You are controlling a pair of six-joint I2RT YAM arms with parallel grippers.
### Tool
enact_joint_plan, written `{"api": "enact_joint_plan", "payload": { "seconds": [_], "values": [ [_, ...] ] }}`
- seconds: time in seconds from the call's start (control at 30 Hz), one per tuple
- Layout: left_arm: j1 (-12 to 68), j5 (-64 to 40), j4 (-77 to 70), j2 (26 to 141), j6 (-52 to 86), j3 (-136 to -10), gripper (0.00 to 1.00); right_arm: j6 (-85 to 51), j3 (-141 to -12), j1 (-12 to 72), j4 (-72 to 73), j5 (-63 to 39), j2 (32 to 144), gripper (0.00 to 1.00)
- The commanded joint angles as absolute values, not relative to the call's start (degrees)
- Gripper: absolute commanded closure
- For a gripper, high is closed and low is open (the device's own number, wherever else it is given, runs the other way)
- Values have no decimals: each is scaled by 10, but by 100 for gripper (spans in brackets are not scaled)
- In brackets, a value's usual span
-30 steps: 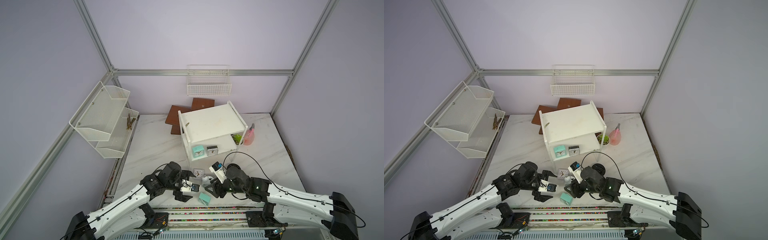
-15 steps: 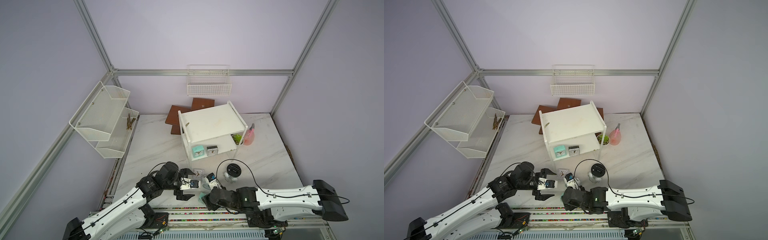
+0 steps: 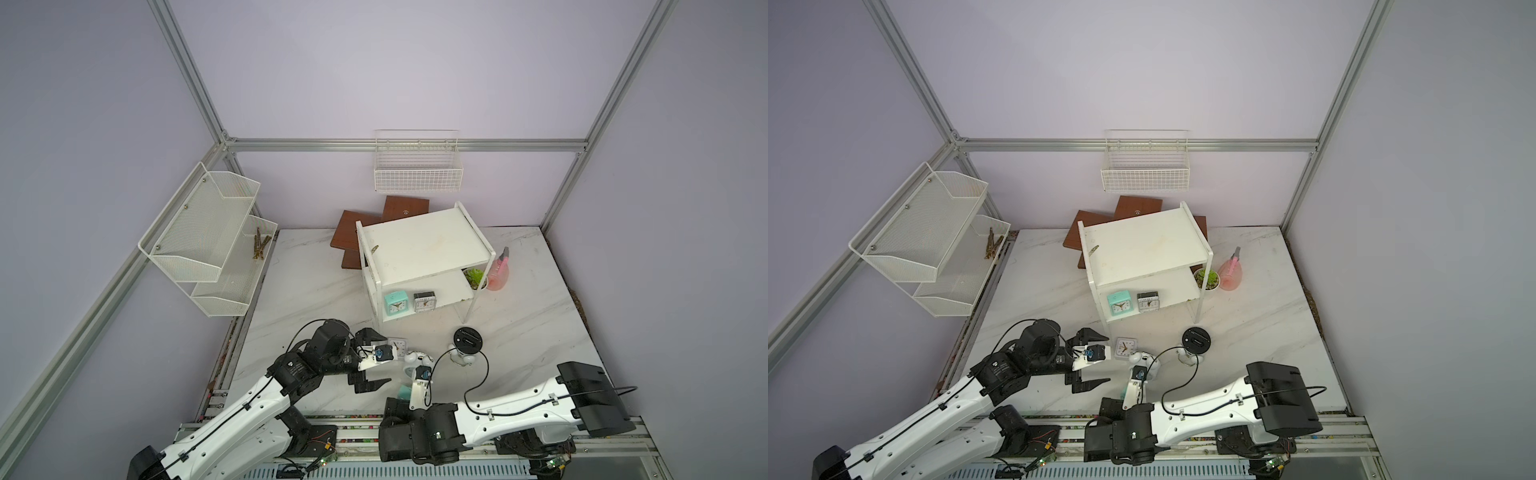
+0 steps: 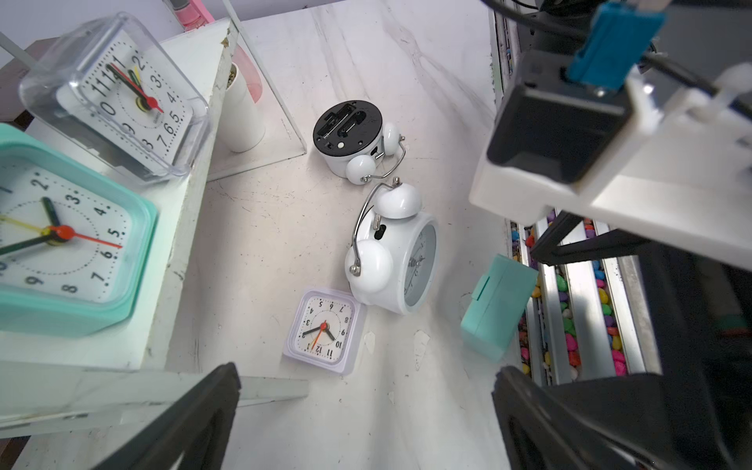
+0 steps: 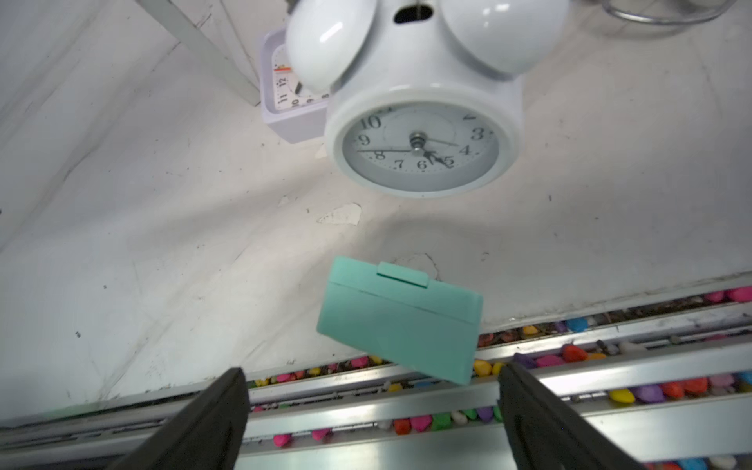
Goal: Place the alarm clocks on the shelf by style
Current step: Pick up the alarm from the center of the board.
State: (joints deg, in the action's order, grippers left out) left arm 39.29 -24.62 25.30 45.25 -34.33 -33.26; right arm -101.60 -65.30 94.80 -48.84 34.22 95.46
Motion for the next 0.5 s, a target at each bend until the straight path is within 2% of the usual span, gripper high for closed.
{"api": "enact_joint_plan", "payload": {
  "seconds": [0.0, 0.47],
  "values": [
    [384, -266, 236, 443, -313, -340, 0, -1102, -690, 951, -577, 381, 992, 0],
    [379, -289, 251, 386, -297, -309, 0, -1223, -749, 969, -618, 447, 1134, 0]
  ]
}}
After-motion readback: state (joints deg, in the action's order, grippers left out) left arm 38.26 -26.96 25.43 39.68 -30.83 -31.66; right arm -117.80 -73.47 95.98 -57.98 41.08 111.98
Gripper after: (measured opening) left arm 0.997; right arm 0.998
